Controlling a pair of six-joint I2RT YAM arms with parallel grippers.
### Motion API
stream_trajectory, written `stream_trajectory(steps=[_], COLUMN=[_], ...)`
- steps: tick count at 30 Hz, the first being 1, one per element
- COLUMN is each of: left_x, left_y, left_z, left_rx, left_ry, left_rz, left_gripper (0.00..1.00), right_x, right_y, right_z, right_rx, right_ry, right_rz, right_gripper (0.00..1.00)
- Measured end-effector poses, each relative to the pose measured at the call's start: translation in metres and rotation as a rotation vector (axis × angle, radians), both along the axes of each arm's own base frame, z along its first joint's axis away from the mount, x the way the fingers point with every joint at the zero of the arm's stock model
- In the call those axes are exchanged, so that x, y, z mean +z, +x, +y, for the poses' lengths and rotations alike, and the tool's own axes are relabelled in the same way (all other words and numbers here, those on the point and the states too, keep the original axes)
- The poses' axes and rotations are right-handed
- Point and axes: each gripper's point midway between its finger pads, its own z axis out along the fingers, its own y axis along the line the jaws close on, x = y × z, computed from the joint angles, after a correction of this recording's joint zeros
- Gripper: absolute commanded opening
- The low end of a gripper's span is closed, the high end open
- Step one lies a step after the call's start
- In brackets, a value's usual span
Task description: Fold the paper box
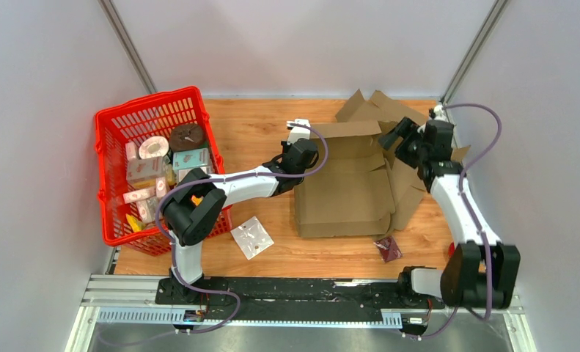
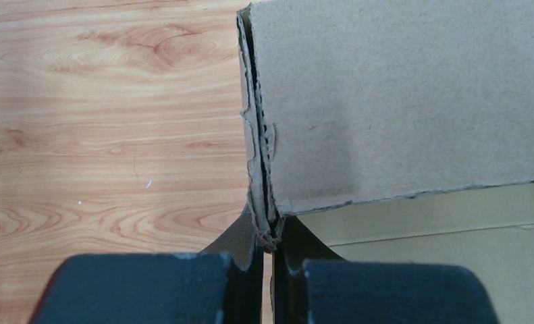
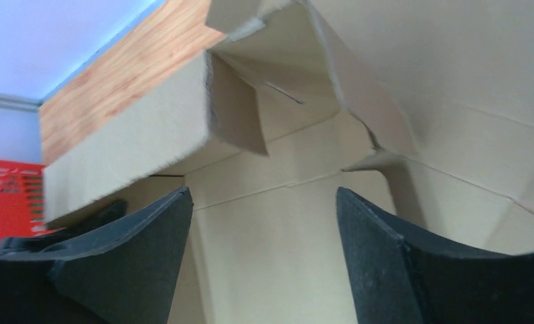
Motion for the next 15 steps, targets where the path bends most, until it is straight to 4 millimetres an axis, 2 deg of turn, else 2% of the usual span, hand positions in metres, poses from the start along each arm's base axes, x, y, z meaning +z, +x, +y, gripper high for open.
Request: stream_trajectory(steps=[2, 4, 5, 7, 12, 15], left_x=[0.0, 0.0, 0.0, 0.0, 0.0, 0.0], left_y=[0.0, 0.0, 0.0, 0.0, 0.0, 0.0], left_z=[0.0, 0.0, 0.0, 0.0, 0.0, 0.0], left_rx=[0.0, 0.0, 0.0, 0.0, 0.0, 0.0], left_ry=[0.0, -0.001, 0.0, -0.001, -0.001, -0.002], left_rz=[0.0, 0.0, 0.0, 0.001, 0.001, 0.001], left_gripper=[0.0, 0.0, 0.0, 0.0, 0.0, 0.0], right_x=[-0.008, -0.028, -0.039, -0.064, -0.113, -0.129], right_y=[-0.019, -0.035, -0.039, -0.043, -0.031, -0.02], right_z=[-0.006, -0.01, -0.012, -0.014, -0.008, -0.008], right_rx=[-0.039, -0.07, -0.079, -0.083, -0.059, -0.069], right_ry=[-0.043, -0.073, -0.088, -0.11, -0.146, -0.185], right_rz=[-0.014, 0.007, 0.026, 0.088, 0.208, 0.252], right_gripper=[0.58, 0.32, 0.15, 0.01, 0.0, 0.0])
